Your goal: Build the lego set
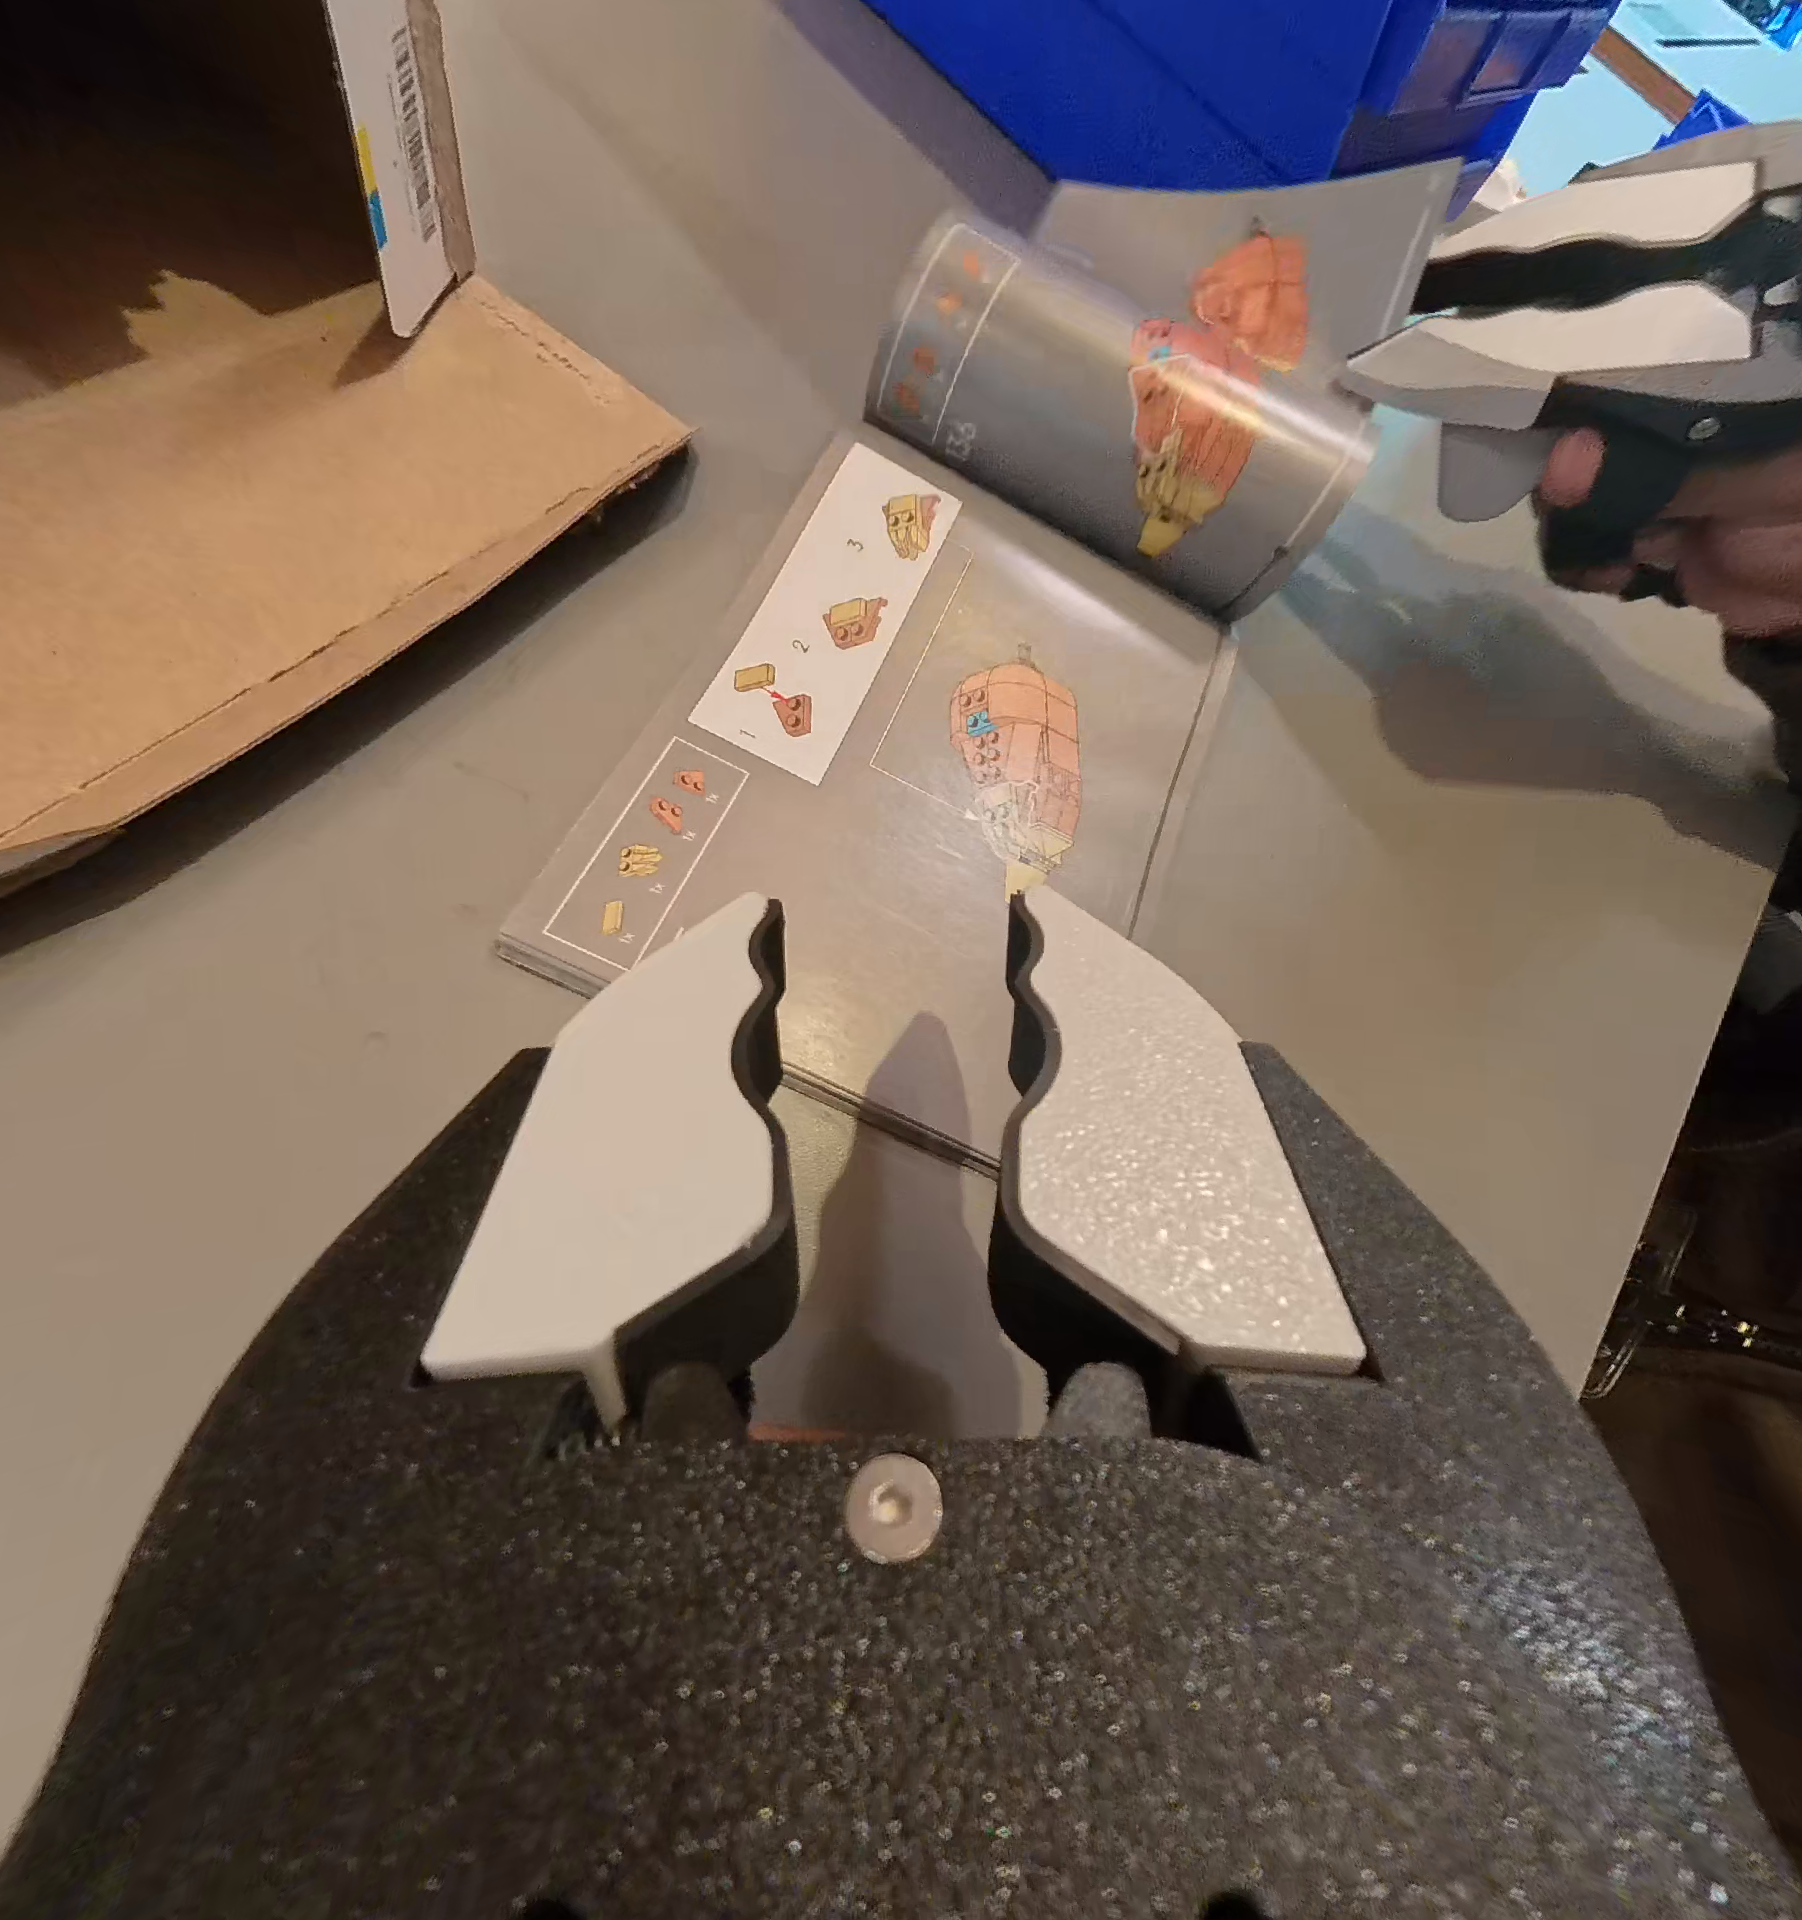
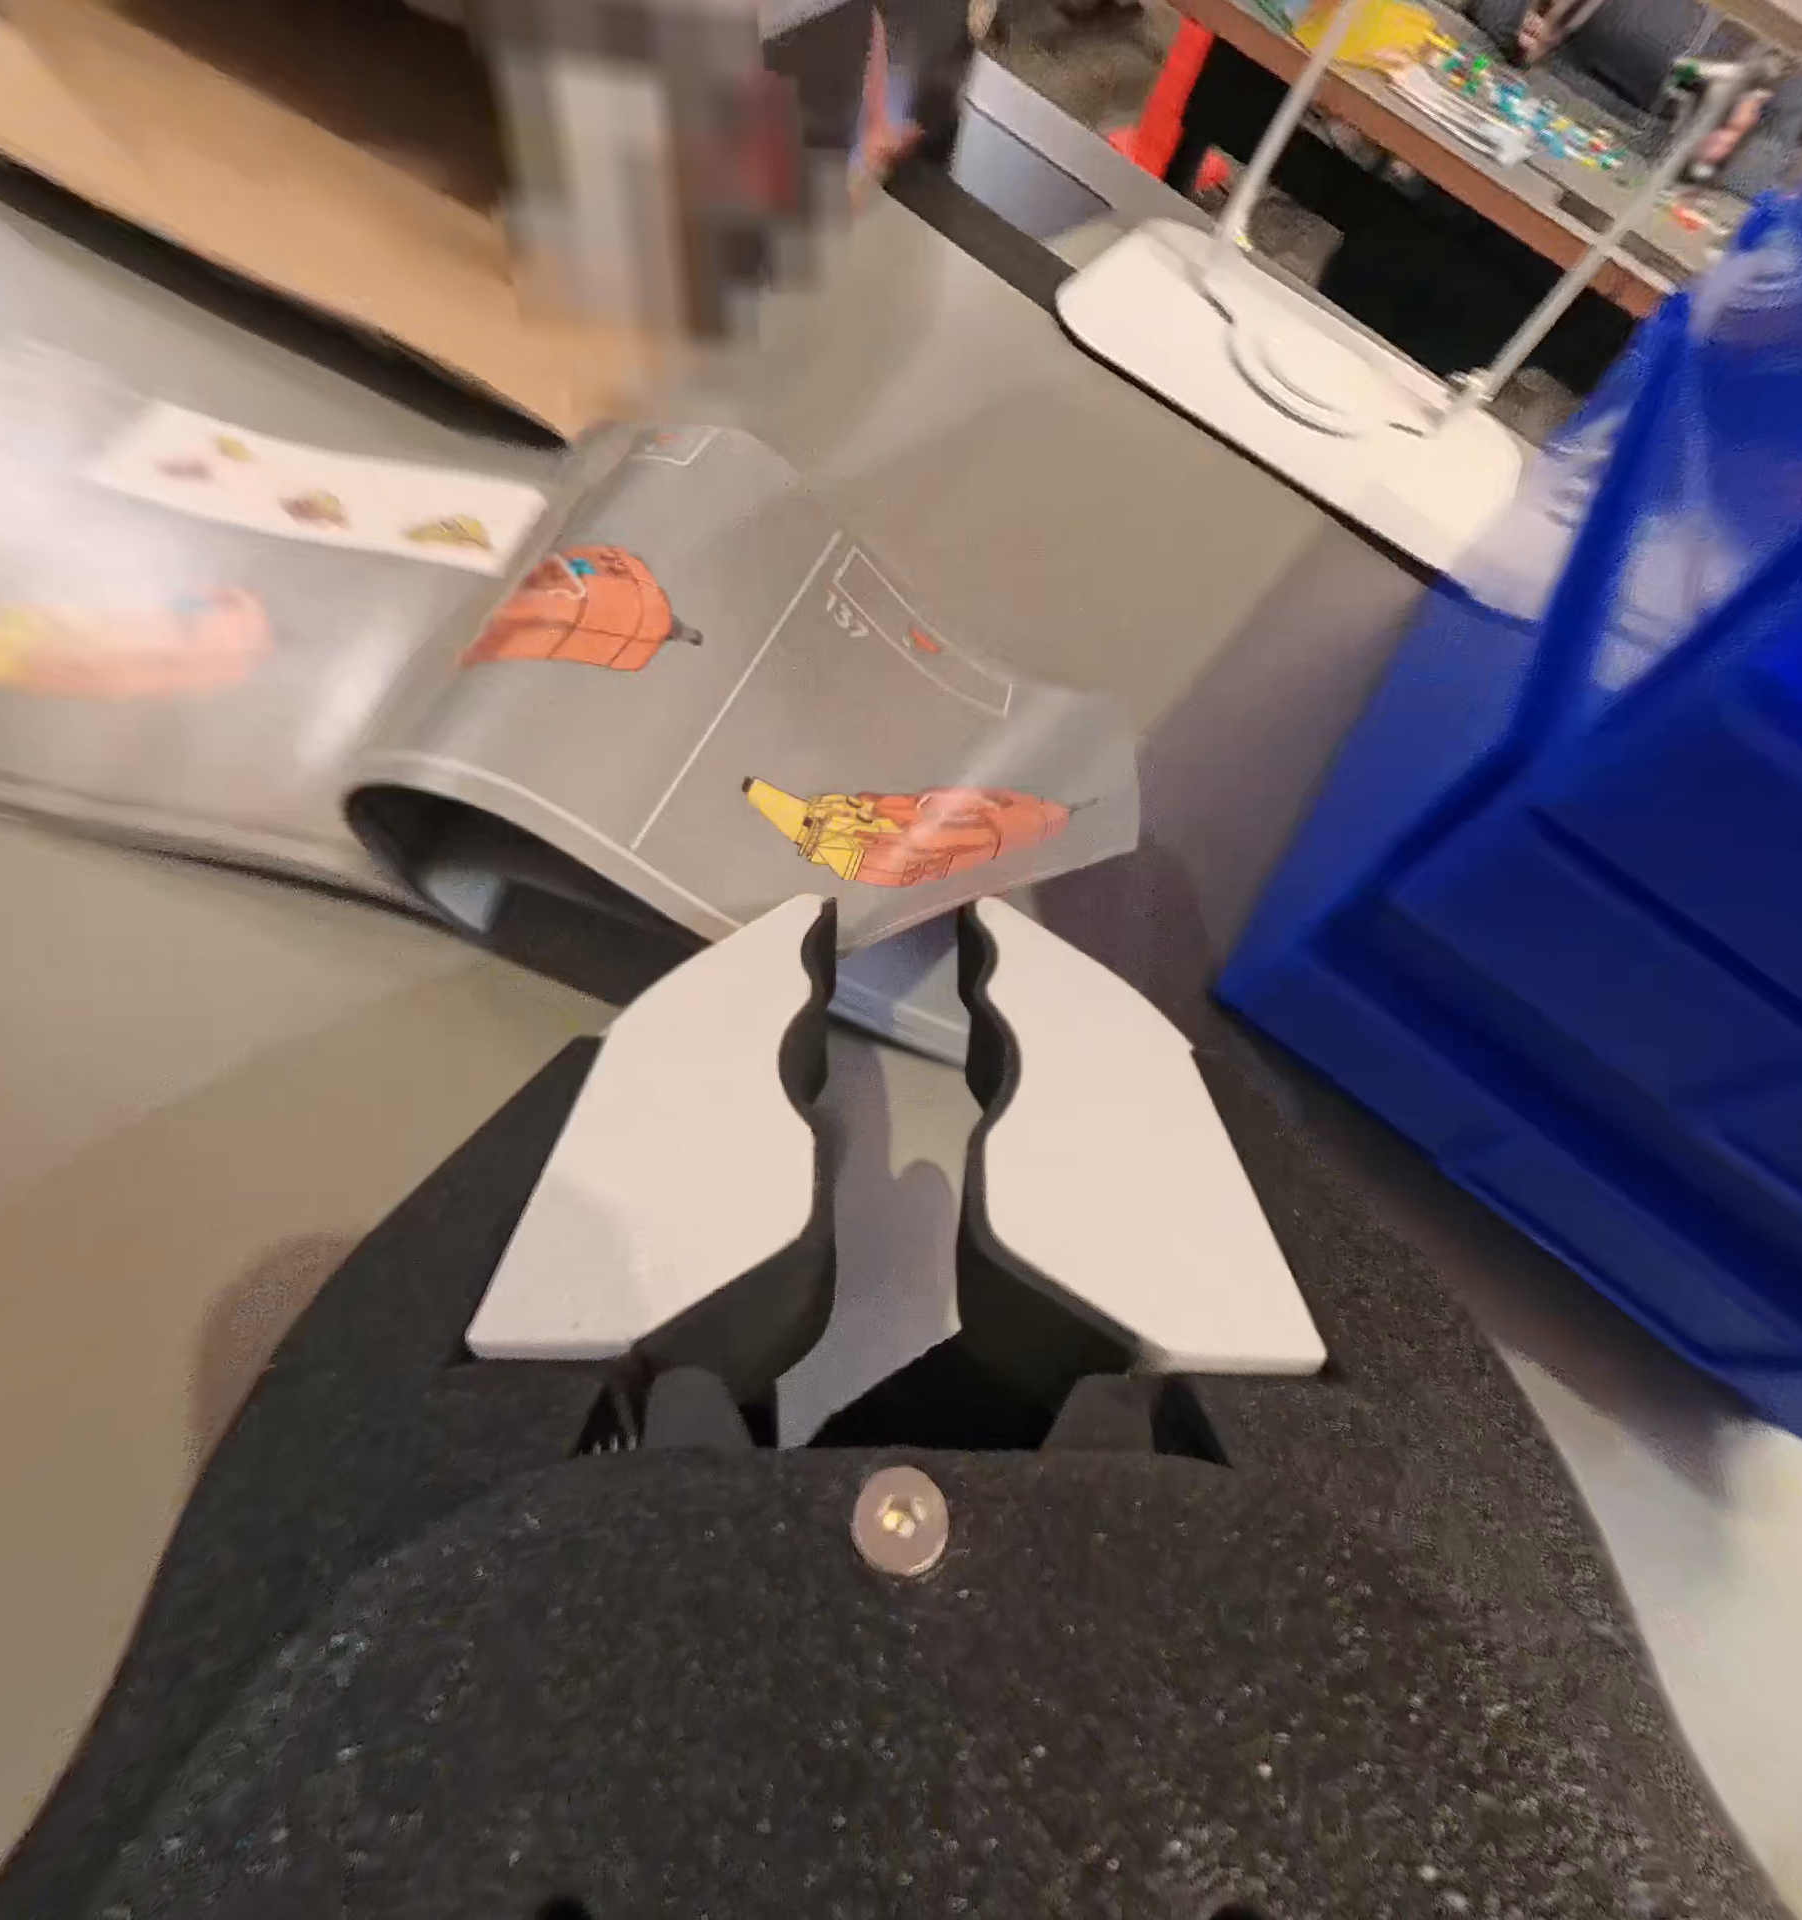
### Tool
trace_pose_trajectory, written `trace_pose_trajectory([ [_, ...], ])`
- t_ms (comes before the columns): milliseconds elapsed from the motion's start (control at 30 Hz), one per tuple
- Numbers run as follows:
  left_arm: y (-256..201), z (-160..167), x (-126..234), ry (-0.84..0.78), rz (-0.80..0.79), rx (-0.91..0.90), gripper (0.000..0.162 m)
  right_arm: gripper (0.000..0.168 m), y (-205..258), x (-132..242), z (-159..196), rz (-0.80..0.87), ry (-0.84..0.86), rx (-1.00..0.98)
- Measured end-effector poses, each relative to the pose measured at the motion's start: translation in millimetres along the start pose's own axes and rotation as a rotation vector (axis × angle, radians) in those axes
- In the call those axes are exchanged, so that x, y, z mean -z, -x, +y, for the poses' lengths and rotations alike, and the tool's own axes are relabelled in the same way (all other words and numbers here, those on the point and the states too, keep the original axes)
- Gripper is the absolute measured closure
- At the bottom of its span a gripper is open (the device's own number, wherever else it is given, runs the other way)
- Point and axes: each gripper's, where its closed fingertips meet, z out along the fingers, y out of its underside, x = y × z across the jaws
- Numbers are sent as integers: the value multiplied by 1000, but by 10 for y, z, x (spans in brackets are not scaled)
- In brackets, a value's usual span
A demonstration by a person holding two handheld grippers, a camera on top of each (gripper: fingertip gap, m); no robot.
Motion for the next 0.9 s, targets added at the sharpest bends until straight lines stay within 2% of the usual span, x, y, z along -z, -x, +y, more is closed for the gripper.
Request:
trace_pose_trajectory([
  [100,15,-2,8,-3,-6,8,121,139,-175,175,53,64,46,111],
  [267,36,4,23,-3,-14,11,119,132,-115,324,-245,67,20,288],
  [400,86,-5,48,-16,-31,25,116,132,582,225,-502,-216,-90,444],
  [533,162,-33,67,-42,-49,72,114,128,1285,15,-433,-482,-74,601],
  [700,273,-66,96,-76,-75,138,111,124,1757,-185,-394,-641,-53,680],
  [900,265,-60,84,-70,-58,144,111,124,2006,-326,-336,-724,-16,687],
])
